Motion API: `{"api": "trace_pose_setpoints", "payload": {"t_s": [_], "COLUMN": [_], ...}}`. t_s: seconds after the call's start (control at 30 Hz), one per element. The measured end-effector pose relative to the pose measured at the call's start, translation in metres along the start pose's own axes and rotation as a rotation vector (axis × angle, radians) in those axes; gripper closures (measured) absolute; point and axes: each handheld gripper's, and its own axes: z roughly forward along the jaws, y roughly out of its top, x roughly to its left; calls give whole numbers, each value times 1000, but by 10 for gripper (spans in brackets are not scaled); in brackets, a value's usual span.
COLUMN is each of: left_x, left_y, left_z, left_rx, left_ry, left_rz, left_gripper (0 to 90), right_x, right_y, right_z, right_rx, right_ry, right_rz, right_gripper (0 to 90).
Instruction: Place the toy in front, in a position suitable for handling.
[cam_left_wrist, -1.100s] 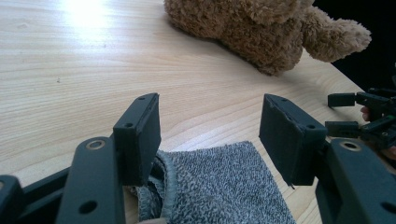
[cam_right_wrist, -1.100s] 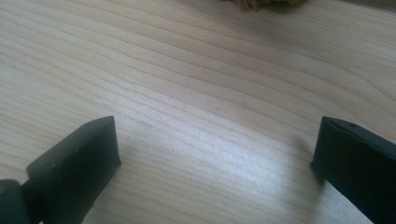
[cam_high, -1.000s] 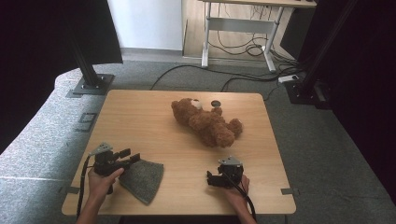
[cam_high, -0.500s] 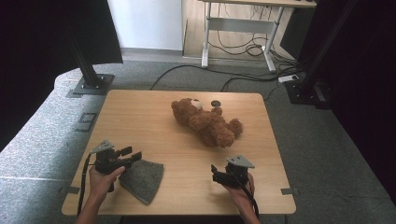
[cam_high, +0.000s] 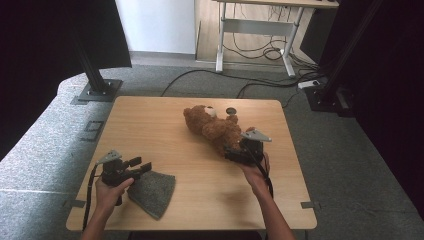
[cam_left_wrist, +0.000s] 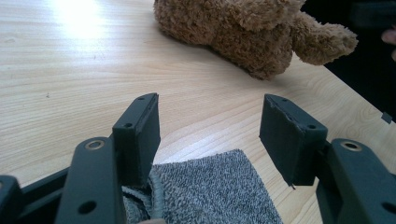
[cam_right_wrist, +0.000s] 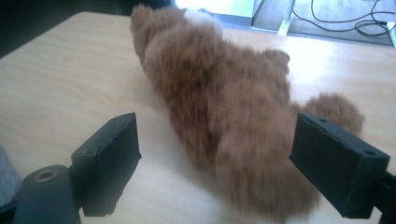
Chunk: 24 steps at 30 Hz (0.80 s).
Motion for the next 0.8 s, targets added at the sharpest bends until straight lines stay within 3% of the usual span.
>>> {"api": "trace_pose_setpoints", "payload": {"t_s": [0.07, 0.2, 0.37, 0.4, 0.5, 0.53, 0.6, 0.73, 0.77, 0.8], "left_x": [0, 1, 4, 4, 5, 5, 5, 6, 6, 6], "left_y": [0, 0, -2, -2, -2, -2, -2, -3, -3, -3], "left_z": [0, 0, -1, -2, -2, -2, -2, -2, -2, -2], "left_rx": [1, 1, 0, -1, -5, -5, -4, -4, -3, -3], "left_ry": [0, 1, 7, 7, 8, 7, 7, 9, 9, 9], "left_rz": [1, 0, -8, -11, -14, -15, -13, -14, -16, -16], "left_gripper": [378, 378, 379, 379, 379, 379, 379, 379, 379, 379], "right_x": [-2, -8, -14, -16, -16, -14, -13, -16, -16, -16], "right_y": [5, 20, 16, 12, 9, 5, 1, -1, -1, -1], "right_z": [6, 39, 61, 71, 78, 87, 95, 99, 100, 100], "right_rx": [6, 76, 125, 162, 187, 229, 262, 263, 261, 261], "right_ry": [-3, 5, -2, -6, -11, -25, -55, -49, -49, -49], "right_rz": [0, 3, 24, 32, 32, 8, -22, -21, -46, -46], "right_gripper": [145, 140, 140, 139, 139, 134, 132, 167, 260, 260]}}
